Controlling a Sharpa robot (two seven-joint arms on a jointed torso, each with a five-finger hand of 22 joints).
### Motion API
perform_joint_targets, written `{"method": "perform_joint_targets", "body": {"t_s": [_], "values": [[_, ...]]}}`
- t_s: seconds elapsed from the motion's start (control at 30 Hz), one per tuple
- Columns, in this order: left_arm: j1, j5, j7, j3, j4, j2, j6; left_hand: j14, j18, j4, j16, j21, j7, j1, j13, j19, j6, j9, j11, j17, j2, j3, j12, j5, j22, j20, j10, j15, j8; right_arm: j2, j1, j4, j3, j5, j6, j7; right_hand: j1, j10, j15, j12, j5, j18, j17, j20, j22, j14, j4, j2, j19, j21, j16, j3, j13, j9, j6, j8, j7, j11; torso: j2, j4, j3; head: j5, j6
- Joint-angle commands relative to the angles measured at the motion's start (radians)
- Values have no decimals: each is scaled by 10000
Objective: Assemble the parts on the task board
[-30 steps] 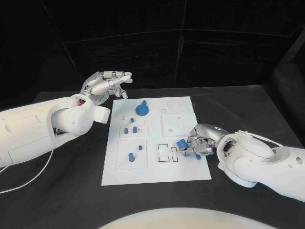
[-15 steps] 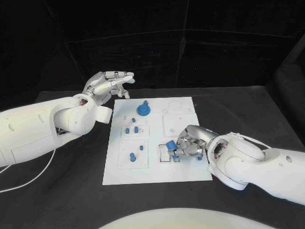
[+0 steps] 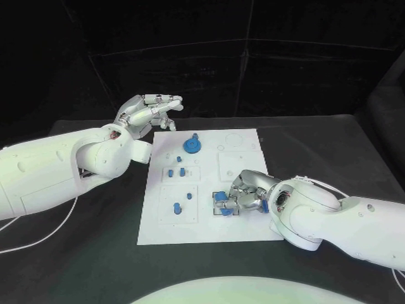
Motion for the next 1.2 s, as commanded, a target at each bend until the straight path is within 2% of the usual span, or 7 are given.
{"method": "perform_joint_targets", "body": {"t_s": [0.03,0.23,0.5,0.73,0.9,1.03,1.2], "values": [[13,19,61,8,23,11,61,-21,125,-3,54,-55,61,-8,-12,52,-35,14,12,9,101,-36,66,13,-9,43,-62,50,-27,43,18,-54,6,3,111,-25,-200,-15,-70,-64,-331,-45,1001,-69,-25,721,5,-75,-3,-62,10,-123,-10,25,-25,0,-62,-43,0,8,-2,10,-19],[14,19,55,8,12,1,57,-21,125,-3,54,-55,61,-8,-12,52,-35,14,12,9,101,-36,66,13,-9,43,-62,50,-27,121,18,-93,6,-368,50,-25,-964,-43,-68,-199,-1984,-38,984,-73,-82,717,45,-772,-26,-115,-11,25,-42,167,-92,75,-60,-43,-10,0,3,38,-28],[14,19,44,8,-3,-6,53,-21,125,-3,54,-55,61,-8,-12,52,-35,14,12,9,101,-36,66,13,-9,43,-62,50,-27,116,18,-49,6,-664,-55,-75,-1527,-242,-58,-633,-2801,-5,865,-62,-295,689,61,-1295,-120,-263,-78,274,-428,254,-166,113,-48,-26,-10,-23,8,49,-14],[14,19,33,8,-47,-2,58,-21,125,-3,54,-55,61,-8,-12,52,-35,14,12,9,101,-36,66,13,-9,43,-62,50,-27,20,16,175,6,-863,182,-9,-1278,-245,-51,-699,-2348,-2,870,-54,-318,691,34,-1167,-125,-292,-86,481,-448,295,-208,124,-40,-19,-9,-15,7,52,31],[13,19,32,7,-82,32,69,-24,126,0,57,-59,63,-3,-11,56,-40,15,13,-4,110,-49,80,13,-13,44,-70,51,-23,18,16,222,6,-1120,392,-64,214,-197,-75,-703,-1447,-11,922,-70,-259,704,-352,-646,-80,-273,-74,913,-379,377,-185,193,-64,-45,-23,-13,16,59,13],[12,19,31,7,-100,62,79,-24,126,0,57,-59,63,-3,-11,56,-40,15,13,-4,110,-49,80,13,-13,44,-70,51,-23,64,16,169,7,-1269,443,-171,780,-168,-90,-693,-1376,-20,954,-85,-213,711,-588,-281,-50,-251,-64,1081,-335,426,-136,258,-81,-65,-14,-5,9,45,9],[11,19,24,6,-112,79,85,-24,126,0,57,-59,63,-3,-11,56,-40,15,13,-4,110,-49,80,13,-13,44,-70,51,-23,90,16,107,7,-1352,506,-232,847,-155,-93,-684,-1358,-24,982,-89,-191,717,-617,-204,-38,-239,-53,1082,-315,442,-119,279,-87,-70,-13,8,4,48,4]]}}
